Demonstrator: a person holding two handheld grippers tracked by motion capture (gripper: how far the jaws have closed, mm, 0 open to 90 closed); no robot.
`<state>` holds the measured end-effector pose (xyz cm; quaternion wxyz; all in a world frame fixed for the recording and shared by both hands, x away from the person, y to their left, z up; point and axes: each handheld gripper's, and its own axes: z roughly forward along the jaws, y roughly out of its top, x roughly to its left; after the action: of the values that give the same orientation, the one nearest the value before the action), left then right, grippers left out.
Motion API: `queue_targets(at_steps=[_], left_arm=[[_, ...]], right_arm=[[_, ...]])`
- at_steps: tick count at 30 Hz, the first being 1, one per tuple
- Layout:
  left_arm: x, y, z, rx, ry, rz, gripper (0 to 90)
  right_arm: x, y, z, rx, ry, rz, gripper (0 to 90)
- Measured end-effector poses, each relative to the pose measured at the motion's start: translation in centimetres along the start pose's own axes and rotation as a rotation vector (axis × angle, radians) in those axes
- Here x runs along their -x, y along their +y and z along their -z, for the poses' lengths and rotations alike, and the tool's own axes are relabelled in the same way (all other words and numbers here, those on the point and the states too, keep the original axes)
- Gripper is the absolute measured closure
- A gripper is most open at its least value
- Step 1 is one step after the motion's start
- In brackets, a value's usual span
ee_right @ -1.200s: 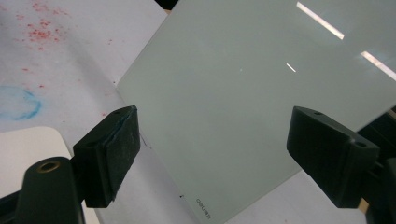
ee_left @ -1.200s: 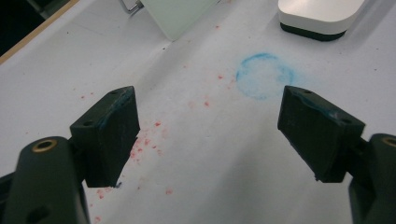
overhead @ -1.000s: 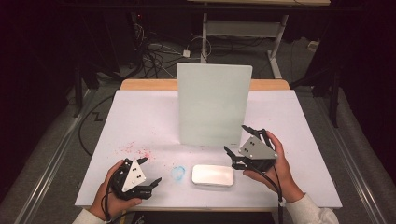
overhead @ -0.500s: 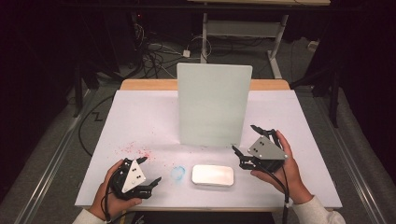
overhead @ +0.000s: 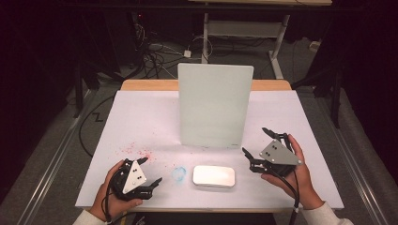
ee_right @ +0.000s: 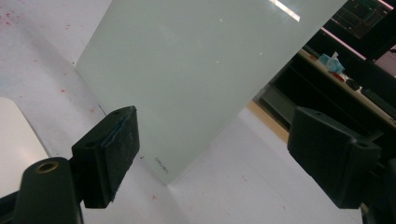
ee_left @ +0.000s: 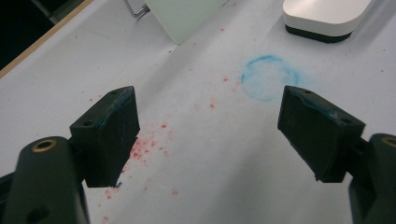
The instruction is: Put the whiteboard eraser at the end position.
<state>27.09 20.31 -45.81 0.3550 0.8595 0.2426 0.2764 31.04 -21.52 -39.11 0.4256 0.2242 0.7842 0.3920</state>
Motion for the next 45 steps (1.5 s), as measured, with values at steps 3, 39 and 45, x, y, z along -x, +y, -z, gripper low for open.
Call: queue_targets(at_steps=[3,39,45], left_arm=[[0.0,0.0,0.0,-0.001,0.002,0.001,19.7],[-0.7,-0.2,0.0,0.014,-0.013,0.039,19.7],[-1.1,-0.3,-0.2,0.012,-0.007,0.057,19.6]], right_arm=[[0.0,-0.4,0.2,-0.005,0.002,-0.005,17.6],[0.3,-8.0,2.6,-0.071,-0.031,-0.108,16.8],[0.5,-9.8,2.7,-0.094,-0.015,-0.177,16.6]])
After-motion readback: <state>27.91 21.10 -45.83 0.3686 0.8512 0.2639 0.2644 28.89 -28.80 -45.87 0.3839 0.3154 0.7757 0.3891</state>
